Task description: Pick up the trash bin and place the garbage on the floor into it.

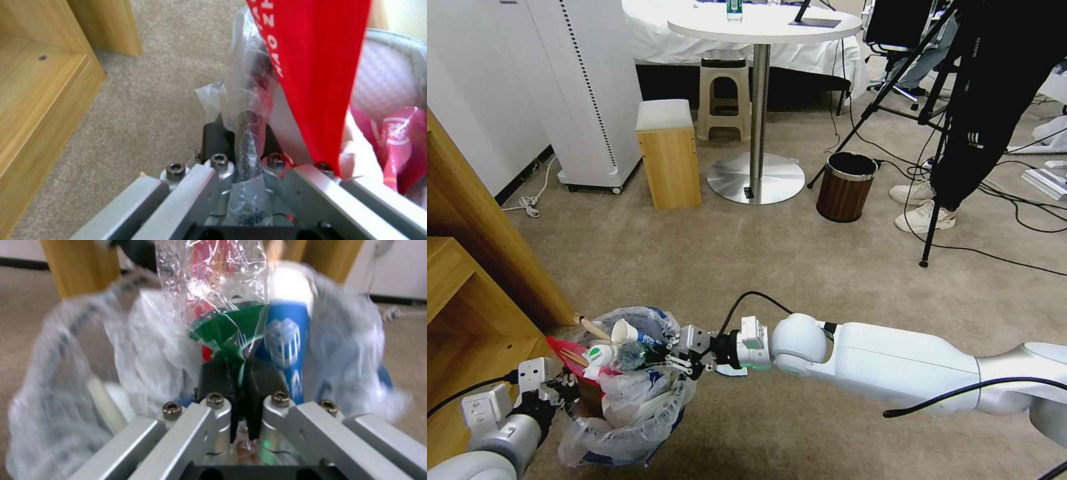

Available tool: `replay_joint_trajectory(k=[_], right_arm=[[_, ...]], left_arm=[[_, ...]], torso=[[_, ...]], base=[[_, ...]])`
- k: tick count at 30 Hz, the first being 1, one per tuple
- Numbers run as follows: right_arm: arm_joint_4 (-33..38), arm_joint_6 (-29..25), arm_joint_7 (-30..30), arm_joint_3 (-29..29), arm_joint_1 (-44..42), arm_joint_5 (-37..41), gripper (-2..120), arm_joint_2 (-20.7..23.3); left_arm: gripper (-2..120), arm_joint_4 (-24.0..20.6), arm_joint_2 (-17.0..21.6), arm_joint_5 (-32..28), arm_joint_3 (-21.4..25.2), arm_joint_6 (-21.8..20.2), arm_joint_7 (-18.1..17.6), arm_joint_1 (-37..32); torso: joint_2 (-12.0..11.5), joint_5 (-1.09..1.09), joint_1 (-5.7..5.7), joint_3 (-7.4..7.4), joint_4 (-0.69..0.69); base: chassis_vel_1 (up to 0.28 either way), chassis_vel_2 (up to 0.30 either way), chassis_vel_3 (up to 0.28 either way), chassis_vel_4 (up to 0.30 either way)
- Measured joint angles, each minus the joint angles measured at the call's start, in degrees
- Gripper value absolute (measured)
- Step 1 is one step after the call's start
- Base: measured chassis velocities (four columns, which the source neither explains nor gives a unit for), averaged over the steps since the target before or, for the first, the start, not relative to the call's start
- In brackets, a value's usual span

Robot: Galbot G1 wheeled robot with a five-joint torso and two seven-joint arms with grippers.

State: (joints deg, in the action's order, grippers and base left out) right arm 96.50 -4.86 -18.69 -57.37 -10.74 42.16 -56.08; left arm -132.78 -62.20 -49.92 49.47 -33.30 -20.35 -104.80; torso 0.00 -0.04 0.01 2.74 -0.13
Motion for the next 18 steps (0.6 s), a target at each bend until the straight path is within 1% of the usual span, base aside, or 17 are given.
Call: replay_joint_trajectory(k=[3,6,7,8,9,10,14,15,16,17,18], right_arm=[[-0.82,-0.06,0.28,0.07,-0.9,-0.63,4,0.35],[-1.23,-0.26,0.62,0.51,-1.64,-1.05,17,0.64],[-1.23,-0.26,0.62,0.51,-1.64,-1.05,17,0.64],[-1.17,-0.26,0.87,0.78,-1.75,-1.1,25,0.71],[-0.95,-0.25,1.15,0.96,-1.77,-1.19,28,0.72],[-0.95,-0.25,1.15,0.96,-1.77,-1.19,28,0.72],[0.85,-0.21,1.89,2.41,-2.09,-0.72,47,0.7],[0.85,-0.21,1.89,2.41,-2.09,-0.72,47,0.7],[1.41,-0.16,2.14,2.92,-2.23,-0.5,50,0.69],[2.3,-0.1,2.53,3.77,-2.49,-0.09,57,0.7],[2.3,-0.1,2.53,3.77,-2.49,-0.09,57,0.7]], left_arm=[[0,0.04,-0.32,0.06,-0.34,0.01,0.08,0.16],[0,0.02,-0.71,0.28,-0.61,0.02,0.14,0.17],[0,0.02,-0.71,0.28,-0.61,0.02,0.14,0.17],[0,-0.05,-0.88,0.45,-0.65,0.03,0.14,0.08],[0,-0.07,-0.99,0.59,-0.66,0.04,0.18,-0.01],[0,-0.07,-0.99,0.59,-0.66,0.04,0.18,-0.01],[0,-0.1,-1.28,0.97,-0.66,0.09,0.54,-0.24],[0,-0.1,-1.28,0.97,-0.66,0.09,0.54,-0.24],[0,-0.07,-1.36,1.03,-0.67,0.1,0.58,-0.25],[0,0.05,-1.45,1.14,-0.72,0.12,0.65,-0.23],[0,0.05,-1.45,1.14,-0.72,0.12,0.65,-0.23]], torso=[[0.0,0.0,0.0,0.0,0.0],[0.0,0.0,0.0,0.0,0.0],[0.0,0.0,0.0,0.0,0.0],[0.0,0.0,0.0,0.0,0.0],[0.0,0.0,0.0,0.0,0.0],[0.0,0.0,0.0,0.0,0.0],[0.0,0.0,0.0,0.0,0.0],[0.0,0.0,0.0,0.0,0.0],[0.0,0.0,0.0,0.0,0.0],[0.0,-0.01,0.0,0.0,0.0],[0.0,-0.01,0.0,0.0,0.0]], base=[[0.0,0.0,0.0,0.0],[0.0,0.0,0.0,0.0],[0.0,0.0,0.0,0.0],[0.0,0.0,0.0,0.0],[0.0,0.0,0.0,0.0],[0.0,0.0,0.0,0.0],[0.0,0.0,0.0,0.0],[0.0,0.0,0.0,0.0],[0.0,0.0,0.0,0.0],[0.0,0.0,0.0,0.0],[0.0,0.0,0.0,0.0]])
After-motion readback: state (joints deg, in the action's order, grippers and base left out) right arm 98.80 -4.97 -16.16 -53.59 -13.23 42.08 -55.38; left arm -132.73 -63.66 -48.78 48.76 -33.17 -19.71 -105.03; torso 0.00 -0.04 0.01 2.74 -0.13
